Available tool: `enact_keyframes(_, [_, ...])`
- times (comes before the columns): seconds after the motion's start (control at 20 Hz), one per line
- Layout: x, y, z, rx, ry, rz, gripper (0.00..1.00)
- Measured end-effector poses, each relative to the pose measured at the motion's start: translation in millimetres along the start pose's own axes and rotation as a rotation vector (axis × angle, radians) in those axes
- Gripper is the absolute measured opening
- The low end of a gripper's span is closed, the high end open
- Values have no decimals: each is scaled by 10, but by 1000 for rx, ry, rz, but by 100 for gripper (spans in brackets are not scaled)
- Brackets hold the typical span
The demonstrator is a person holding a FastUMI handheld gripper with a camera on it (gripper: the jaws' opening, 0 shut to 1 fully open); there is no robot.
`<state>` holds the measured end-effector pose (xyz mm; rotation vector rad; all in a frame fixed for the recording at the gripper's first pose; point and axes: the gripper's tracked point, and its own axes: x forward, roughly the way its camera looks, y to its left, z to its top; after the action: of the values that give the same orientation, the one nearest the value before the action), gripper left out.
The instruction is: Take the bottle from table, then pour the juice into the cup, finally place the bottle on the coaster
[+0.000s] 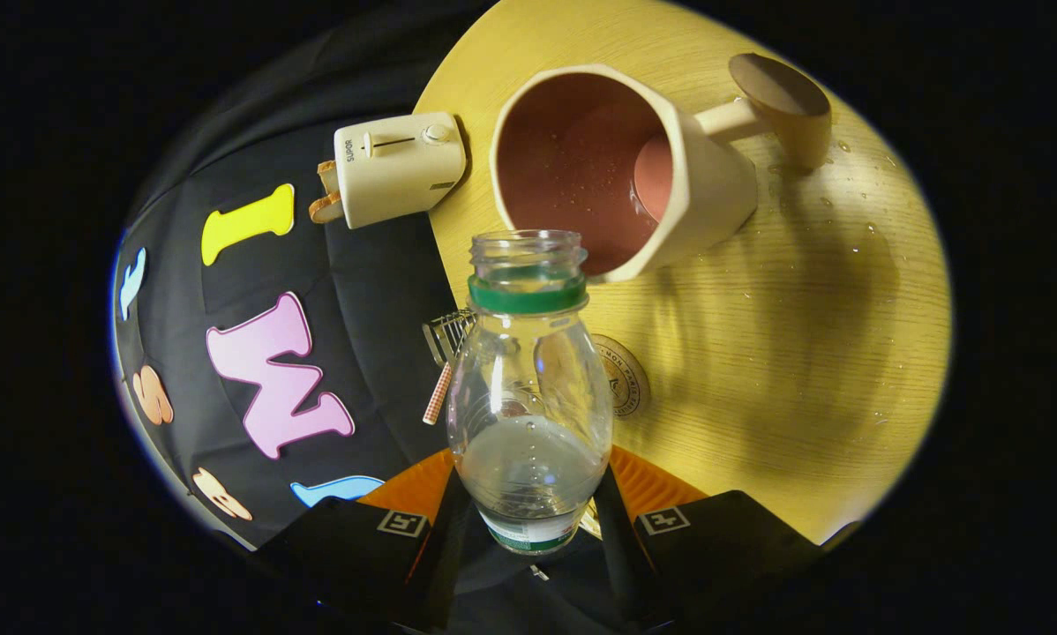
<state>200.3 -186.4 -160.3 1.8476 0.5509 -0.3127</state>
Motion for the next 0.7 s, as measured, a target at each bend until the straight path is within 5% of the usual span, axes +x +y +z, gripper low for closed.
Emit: enact_keyframes(0.7, [0,105,18,144,19,2,72])
